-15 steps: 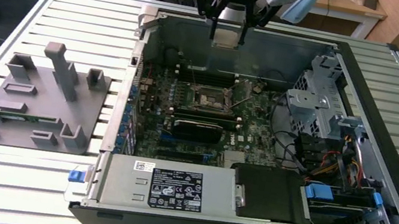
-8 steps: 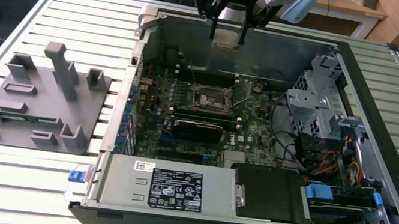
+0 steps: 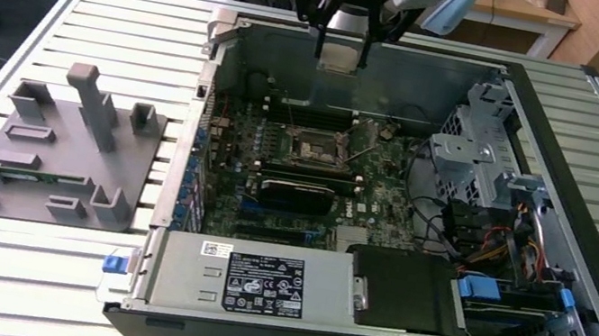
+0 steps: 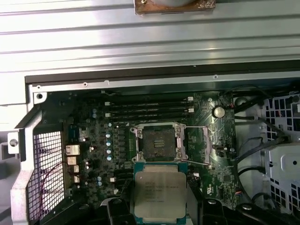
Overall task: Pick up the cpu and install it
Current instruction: 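Place the cpu into insertion slot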
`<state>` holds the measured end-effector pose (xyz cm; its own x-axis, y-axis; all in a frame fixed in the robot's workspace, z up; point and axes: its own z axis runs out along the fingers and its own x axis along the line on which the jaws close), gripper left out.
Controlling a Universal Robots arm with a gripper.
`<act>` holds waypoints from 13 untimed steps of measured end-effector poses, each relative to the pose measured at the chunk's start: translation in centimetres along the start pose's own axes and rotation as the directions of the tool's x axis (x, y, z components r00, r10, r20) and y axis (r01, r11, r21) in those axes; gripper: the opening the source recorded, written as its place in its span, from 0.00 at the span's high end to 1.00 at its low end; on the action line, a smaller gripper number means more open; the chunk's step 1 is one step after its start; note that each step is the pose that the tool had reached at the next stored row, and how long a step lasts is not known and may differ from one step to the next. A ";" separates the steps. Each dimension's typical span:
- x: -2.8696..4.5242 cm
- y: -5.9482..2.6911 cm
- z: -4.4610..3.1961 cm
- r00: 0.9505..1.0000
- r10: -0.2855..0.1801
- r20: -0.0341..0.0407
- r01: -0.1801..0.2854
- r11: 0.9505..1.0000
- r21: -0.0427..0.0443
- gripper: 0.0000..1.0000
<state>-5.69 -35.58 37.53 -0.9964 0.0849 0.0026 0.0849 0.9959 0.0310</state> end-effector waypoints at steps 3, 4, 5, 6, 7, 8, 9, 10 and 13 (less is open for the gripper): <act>0.00 0.00 0.01 1.000 0.018 0.001 -0.018 1.000 0.000 0.47; 0.00 0.00 0.01 1.000 0.023 0.001 -0.023 1.000 0.000 0.47; 0.00 0.00 0.01 1.000 0.029 0.001 -0.029 1.000 0.000 0.47; 0.00 0.00 0.01 0.999 0.034 0.001 -0.034 0.999 0.000 0.47; 0.00 0.00 0.02 0.999 0.038 0.001 -0.038 0.999 0.000 0.47; 0.00 0.00 0.02 0.999 0.043 0.001 -0.043 0.999 0.000 0.47; 0.00 0.00 0.02 0.999 0.048 0.001 -0.048 0.999 0.000 0.47; 0.00 0.00 0.02 0.999 0.053 0.002 -0.053 0.999 0.000 0.47; 0.00 0.00 0.03 0.998 0.068 0.002 -0.068 0.998 0.000 0.47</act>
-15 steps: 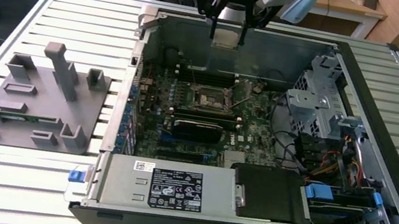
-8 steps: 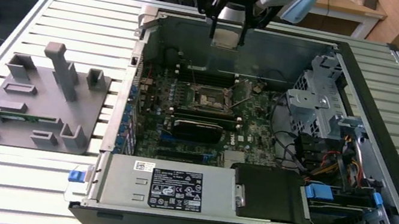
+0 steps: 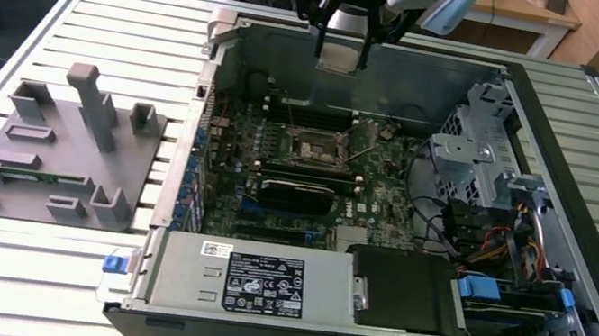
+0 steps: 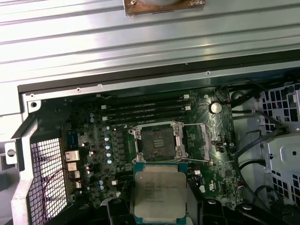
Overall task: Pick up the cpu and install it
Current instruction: 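Place the cpu into insertion slot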
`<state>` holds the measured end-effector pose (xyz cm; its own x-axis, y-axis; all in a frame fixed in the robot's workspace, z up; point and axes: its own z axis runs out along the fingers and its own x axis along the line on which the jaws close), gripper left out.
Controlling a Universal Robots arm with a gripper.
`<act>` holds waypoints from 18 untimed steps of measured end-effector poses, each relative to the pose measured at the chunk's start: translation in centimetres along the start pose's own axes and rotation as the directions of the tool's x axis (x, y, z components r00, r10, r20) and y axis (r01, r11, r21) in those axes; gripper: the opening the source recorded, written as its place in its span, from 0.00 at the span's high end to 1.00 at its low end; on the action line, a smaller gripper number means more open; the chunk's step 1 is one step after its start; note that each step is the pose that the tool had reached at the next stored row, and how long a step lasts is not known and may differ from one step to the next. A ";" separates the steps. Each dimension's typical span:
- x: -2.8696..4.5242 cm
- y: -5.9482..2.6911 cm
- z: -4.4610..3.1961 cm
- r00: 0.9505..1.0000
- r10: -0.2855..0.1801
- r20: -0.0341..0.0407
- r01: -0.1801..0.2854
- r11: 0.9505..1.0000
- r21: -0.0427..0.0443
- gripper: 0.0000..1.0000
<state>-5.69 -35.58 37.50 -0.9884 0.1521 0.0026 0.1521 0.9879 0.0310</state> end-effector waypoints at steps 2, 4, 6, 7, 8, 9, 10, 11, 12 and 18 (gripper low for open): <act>0.00 0.00 0.00 1.000 0.009 0.000 -0.009 1.000 0.000 0.47; 0.00 0.00 0.01 1.000 0.017 0.001 -0.017 1.000 0.000 0.47; 0.00 0.00 0.01 1.000 0.024 0.001 -0.024 1.000 0.000 0.47; 0.00 0.00 0.01 1.000 0.028 0.001 -0.028 1.000 0.000 0.47; 0.00 0.00 0.01 0.999 0.032 0.001 -0.032 0.999 0.000 0.47; 0.00 0.00 0.02 0.999 0.036 0.001 -0.036 0.999 0.000 0.47; 0.00 0.00 0.02 0.999 0.039 0.001 -0.039 0.999 0.000 0.47; 0.00 0.00 0.02 0.999 0.043 0.001 -0.043 0.999 0.000 0.47; 0.00 0.00 0.02 0.999 0.046 0.001 -0.046 0.999 0.000 0.47; 0.00 0.00 0.04 0.998 0.063 0.002 -0.063 0.998 0.000 0.47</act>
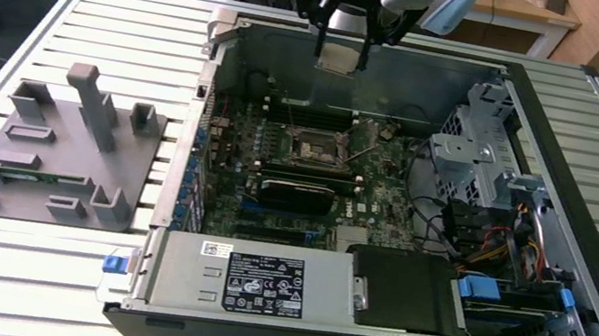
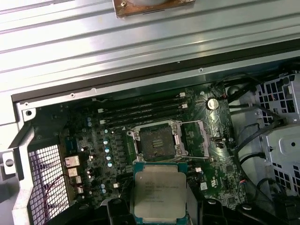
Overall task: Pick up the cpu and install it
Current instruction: 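Place the cpu into insertion slot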
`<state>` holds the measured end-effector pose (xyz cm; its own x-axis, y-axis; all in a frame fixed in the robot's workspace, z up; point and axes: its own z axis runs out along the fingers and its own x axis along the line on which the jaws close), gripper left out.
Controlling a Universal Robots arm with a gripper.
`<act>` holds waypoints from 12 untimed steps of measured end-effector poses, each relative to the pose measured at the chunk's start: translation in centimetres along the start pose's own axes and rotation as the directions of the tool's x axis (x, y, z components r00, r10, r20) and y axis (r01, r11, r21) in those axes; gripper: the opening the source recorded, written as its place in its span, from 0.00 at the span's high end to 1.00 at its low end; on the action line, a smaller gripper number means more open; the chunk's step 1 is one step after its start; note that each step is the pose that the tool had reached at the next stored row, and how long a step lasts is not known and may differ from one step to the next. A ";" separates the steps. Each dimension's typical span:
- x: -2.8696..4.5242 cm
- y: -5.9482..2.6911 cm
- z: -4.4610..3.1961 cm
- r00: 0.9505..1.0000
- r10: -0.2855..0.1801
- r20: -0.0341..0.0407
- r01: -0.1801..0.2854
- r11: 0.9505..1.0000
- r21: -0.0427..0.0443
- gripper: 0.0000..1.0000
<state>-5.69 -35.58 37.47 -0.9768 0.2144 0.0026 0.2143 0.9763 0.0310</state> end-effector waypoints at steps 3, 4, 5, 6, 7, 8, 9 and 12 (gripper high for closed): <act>0.00 0.00 0.01 1.000 0.008 0.000 -0.008 1.000 0.000 0.47; 0.00 0.00 0.01 1.000 0.011 0.000 -0.011 1.000 0.000 0.47; 0.00 0.00 0.01 1.000 0.014 0.000 -0.014 1.000 0.000 0.47; 0.00 0.00 0.01 1.000 0.017 0.001 -0.017 1.000 0.000 0.47; 0.00 0.00 0.02 1.000 0.021 0.001 -0.021 1.000 0.000 0.47; 0.00 0.00 0.02 1.000 0.024 0.001 -0.024 1.000 0.000 0.47; 0.00 0.00 0.02 1.000 0.028 0.001 -0.028 1.000 0.000 0.47; 0.00 0.00 0.03 0.999 0.040 0.001 -0.040 0.999 0.000 0.47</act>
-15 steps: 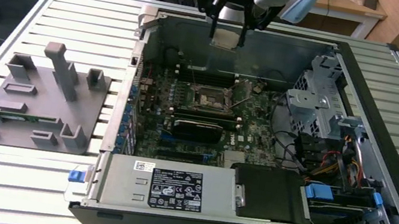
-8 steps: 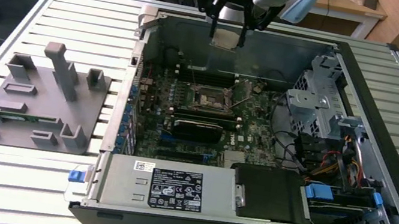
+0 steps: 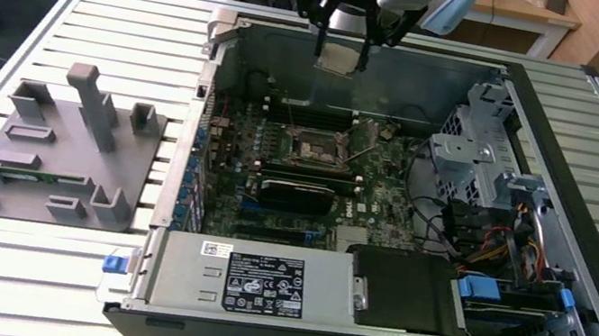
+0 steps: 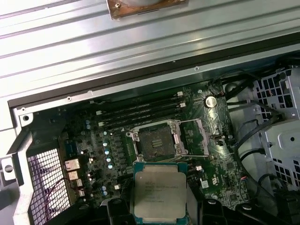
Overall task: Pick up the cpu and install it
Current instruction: 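Place the cpu into insertion slot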
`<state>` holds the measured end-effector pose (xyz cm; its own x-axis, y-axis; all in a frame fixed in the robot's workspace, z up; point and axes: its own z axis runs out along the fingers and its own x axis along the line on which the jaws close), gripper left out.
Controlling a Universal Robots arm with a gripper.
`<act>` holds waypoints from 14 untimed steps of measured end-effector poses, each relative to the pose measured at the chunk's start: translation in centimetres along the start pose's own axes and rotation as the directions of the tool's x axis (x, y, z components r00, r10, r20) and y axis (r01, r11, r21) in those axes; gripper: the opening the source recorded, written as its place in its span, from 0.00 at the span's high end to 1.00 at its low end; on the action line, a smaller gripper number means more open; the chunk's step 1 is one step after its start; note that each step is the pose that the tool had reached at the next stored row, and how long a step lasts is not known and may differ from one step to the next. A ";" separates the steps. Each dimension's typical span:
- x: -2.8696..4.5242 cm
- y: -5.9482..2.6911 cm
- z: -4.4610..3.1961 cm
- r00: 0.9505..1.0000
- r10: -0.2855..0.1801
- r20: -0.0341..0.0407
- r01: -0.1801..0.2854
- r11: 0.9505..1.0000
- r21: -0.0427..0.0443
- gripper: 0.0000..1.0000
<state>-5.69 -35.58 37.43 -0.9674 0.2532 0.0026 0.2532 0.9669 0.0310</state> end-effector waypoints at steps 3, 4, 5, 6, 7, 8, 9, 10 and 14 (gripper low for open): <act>0.01 0.00 0.01 1.000 0.011 0.000 -0.011 1.000 0.000 0.47; 0.01 0.00 0.01 1.000 0.016 0.000 -0.016 1.000 0.000 0.47; 0.01 0.00 0.02 1.000 0.022 0.001 -0.022 1.000 0.000 0.47; 0.01 0.00 0.04 0.999 0.034 0.001 -0.034 0.999 0.000 0.47; 0.01 0.00 0.06 0.999 0.051 0.002 -0.051 0.999 0.000 0.47; 0.01 0.00 0.07 0.998 0.070 0.002 -0.070 0.998 0.000 0.47; 0.01 0.00 0.09 0.996 0.088 0.003 -0.088 0.996 0.000 0.47; 0.01 -0.01 0.11 0.994 0.106 0.003 -0.106 0.994 0.000 0.47; 0.01 -0.01 0.20 0.984 0.177 0.005 -0.177 0.984 -0.001 0.47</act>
<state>-5.70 -35.58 37.24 -0.9073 0.4205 0.0026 0.4204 0.9068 0.0308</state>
